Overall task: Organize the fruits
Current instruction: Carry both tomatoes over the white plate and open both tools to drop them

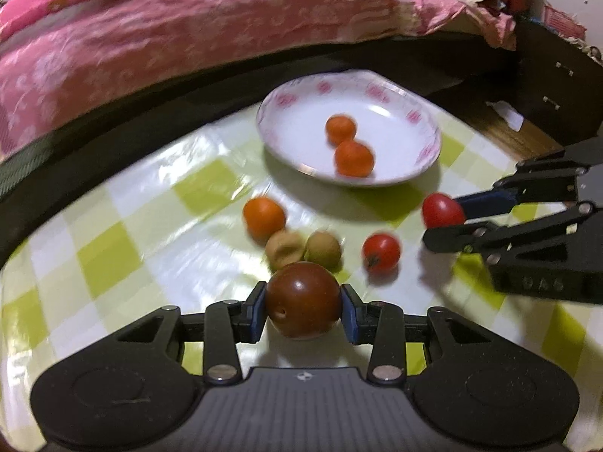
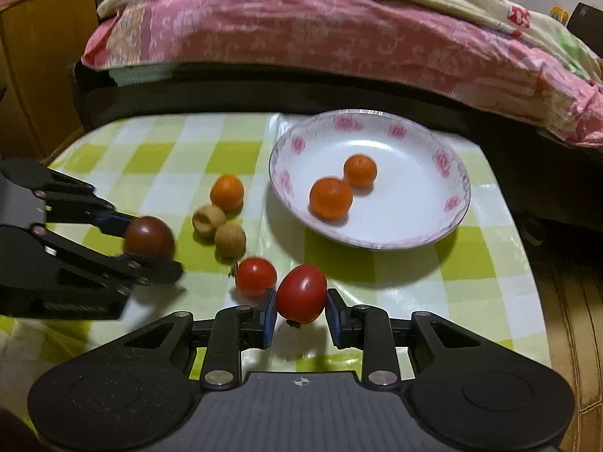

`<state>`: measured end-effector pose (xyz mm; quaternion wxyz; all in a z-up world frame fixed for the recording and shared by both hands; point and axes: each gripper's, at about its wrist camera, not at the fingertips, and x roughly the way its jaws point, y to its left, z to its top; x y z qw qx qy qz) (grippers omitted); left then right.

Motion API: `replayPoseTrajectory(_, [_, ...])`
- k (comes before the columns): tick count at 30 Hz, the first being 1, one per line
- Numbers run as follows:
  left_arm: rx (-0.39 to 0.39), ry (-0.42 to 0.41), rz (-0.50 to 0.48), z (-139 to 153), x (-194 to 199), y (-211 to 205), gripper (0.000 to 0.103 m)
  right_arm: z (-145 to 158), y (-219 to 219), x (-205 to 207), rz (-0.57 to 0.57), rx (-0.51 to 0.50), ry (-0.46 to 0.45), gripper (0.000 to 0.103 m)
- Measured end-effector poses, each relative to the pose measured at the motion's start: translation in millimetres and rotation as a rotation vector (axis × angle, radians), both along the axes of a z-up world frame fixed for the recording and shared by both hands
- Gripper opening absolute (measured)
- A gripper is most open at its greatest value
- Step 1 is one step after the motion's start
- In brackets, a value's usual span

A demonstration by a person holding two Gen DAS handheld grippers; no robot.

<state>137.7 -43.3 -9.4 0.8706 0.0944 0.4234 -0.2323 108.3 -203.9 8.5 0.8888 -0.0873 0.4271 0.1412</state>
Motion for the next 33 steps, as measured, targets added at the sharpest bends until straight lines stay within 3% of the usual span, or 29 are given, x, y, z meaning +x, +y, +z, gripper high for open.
replayPoseTrajectory(15, [-0.064,-0.058,0.022,24,42,-31,0.047,23,-29,35,-0.122,0.075,-0.056,0.024])
replayPoseTrajectory(33, [-0.040,-0.096,0.004,18,69,-54,0.047,14,-34,59,-0.162,0.053,-0.072,0.024])
